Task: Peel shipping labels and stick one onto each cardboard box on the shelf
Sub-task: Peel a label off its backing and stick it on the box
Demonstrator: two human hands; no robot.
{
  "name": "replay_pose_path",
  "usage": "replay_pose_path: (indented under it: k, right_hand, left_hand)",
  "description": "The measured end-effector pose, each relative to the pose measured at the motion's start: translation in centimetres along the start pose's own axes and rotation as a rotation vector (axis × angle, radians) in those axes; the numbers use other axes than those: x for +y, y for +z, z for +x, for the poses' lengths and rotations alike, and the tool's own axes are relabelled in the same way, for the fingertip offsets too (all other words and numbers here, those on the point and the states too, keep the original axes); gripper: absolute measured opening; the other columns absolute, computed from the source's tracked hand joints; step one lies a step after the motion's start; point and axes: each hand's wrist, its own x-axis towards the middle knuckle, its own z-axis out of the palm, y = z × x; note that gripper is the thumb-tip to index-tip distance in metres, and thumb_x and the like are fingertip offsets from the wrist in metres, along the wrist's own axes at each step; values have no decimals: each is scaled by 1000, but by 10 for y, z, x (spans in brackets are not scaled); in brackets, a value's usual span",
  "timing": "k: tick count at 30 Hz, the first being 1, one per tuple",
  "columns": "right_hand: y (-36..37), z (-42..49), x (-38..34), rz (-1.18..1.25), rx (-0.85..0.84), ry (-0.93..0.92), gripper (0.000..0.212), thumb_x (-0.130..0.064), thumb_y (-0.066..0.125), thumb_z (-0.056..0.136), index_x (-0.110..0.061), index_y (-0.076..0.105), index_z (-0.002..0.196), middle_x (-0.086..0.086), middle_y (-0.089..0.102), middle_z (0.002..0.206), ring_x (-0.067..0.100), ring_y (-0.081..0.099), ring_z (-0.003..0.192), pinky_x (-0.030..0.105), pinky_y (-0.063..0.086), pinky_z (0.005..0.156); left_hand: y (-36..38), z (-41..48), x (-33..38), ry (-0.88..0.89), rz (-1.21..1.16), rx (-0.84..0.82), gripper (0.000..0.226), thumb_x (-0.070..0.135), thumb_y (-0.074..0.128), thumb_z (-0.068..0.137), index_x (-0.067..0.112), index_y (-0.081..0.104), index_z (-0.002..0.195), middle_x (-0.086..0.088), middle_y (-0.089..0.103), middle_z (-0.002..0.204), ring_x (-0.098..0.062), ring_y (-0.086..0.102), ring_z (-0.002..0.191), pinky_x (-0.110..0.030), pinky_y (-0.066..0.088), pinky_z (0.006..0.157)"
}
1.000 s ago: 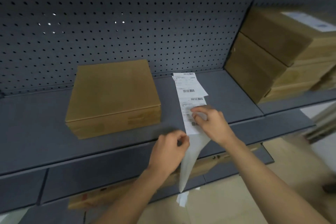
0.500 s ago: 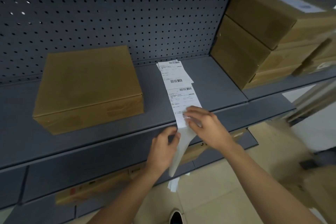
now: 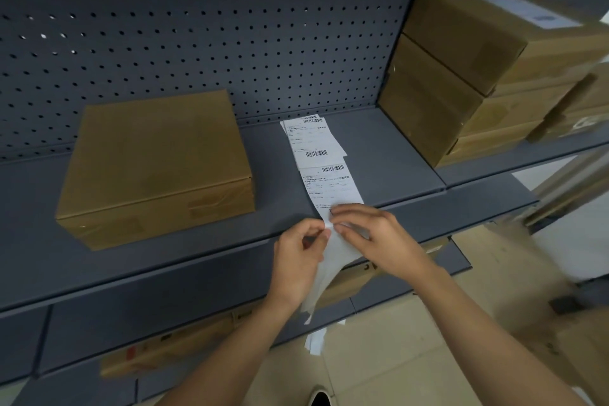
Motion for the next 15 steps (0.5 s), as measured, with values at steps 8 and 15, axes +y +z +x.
replay_pose_path:
  k: [8,15]
  right_hand:
    - [-7,8,-1,85,-26,39,19,-25,62,98,-17,71,112,-11,70,108,2,64,103,24,50,91]
    - [-9,11,2,167,-3,141,16,-22,62,97,-18,73,108,-14,72,103,3,65,100,24,50,89]
  left_hand:
    - [0,11,10,79,-34,-42,10,6,64,93,11,73,93,0,68,74,-10,53,58,-23,49,60]
    - [1,17,15,56,-18,-41,20,6,66,92,24,74,90,12,69,73,-6,54,59,-25,50,63]
